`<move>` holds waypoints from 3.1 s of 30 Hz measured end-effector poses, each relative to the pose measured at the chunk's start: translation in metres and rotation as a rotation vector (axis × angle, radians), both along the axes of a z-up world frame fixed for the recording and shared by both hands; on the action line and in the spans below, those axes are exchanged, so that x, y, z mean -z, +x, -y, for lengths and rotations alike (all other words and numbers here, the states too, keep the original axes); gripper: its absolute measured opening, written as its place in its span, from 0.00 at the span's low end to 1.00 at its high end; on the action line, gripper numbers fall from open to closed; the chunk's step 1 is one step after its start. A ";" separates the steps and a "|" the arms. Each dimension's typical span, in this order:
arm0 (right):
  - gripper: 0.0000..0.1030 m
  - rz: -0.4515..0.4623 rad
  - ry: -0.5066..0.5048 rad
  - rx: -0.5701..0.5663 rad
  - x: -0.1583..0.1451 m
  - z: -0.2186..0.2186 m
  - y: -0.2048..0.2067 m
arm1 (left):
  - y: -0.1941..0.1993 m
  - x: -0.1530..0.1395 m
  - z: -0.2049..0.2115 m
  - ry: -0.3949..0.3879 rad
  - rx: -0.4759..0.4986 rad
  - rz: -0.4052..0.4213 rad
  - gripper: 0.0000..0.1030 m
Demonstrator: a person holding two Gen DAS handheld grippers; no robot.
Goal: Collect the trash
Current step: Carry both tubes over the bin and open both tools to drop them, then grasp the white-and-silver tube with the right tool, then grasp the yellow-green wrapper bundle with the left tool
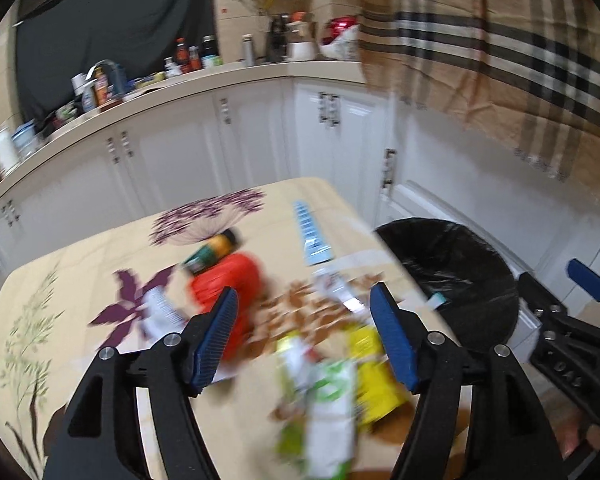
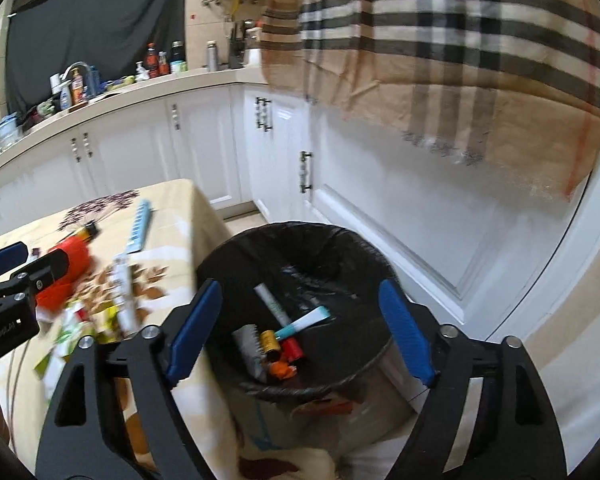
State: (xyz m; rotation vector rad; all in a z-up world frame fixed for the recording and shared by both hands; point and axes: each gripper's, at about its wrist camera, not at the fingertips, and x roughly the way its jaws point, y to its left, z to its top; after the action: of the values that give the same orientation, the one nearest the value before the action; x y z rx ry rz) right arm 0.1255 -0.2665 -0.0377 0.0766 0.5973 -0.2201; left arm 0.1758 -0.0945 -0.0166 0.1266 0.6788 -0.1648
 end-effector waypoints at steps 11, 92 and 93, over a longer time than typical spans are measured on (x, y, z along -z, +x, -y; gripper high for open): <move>0.83 -0.032 0.010 -0.096 0.000 -0.066 -0.014 | -0.028 0.012 -0.086 0.000 -0.148 -0.027 0.65; 0.08 -0.132 0.068 -0.220 0.015 -0.050 -0.008 | -0.022 0.052 -0.044 -0.057 0.007 -0.192 0.50; 0.08 -0.133 0.070 -0.221 0.015 -0.050 -0.008 | -0.022 0.052 -0.043 -0.055 0.014 -0.194 0.49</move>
State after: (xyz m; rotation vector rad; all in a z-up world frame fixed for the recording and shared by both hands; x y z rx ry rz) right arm 0.1175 -0.2166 -0.0527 0.0632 0.7400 0.0101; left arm 0.1537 -0.0516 -0.0688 0.0629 0.8657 -0.2105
